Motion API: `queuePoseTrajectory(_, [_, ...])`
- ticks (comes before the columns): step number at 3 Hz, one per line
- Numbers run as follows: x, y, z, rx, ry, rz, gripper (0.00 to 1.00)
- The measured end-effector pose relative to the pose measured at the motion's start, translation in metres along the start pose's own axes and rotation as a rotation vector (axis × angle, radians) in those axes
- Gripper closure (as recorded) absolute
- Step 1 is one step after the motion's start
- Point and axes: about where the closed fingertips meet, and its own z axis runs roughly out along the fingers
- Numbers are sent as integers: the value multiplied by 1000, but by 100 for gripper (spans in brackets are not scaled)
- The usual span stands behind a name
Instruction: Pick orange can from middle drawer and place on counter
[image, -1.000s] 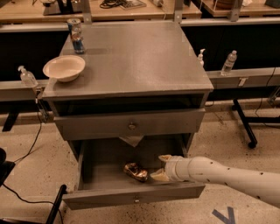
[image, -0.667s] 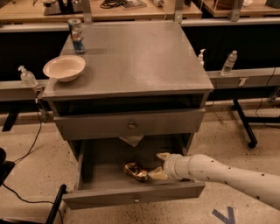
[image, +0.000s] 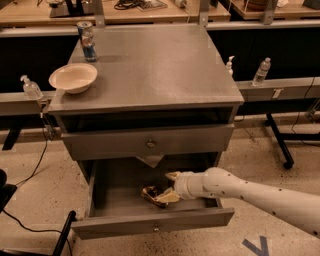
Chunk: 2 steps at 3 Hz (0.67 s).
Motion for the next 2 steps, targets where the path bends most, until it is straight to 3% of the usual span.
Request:
queuePoseTrajectory(1, [6,8,34,-60,103,-15,35])
queuePoseTrajectory(2, [14,13,48,-91,171,-12,35])
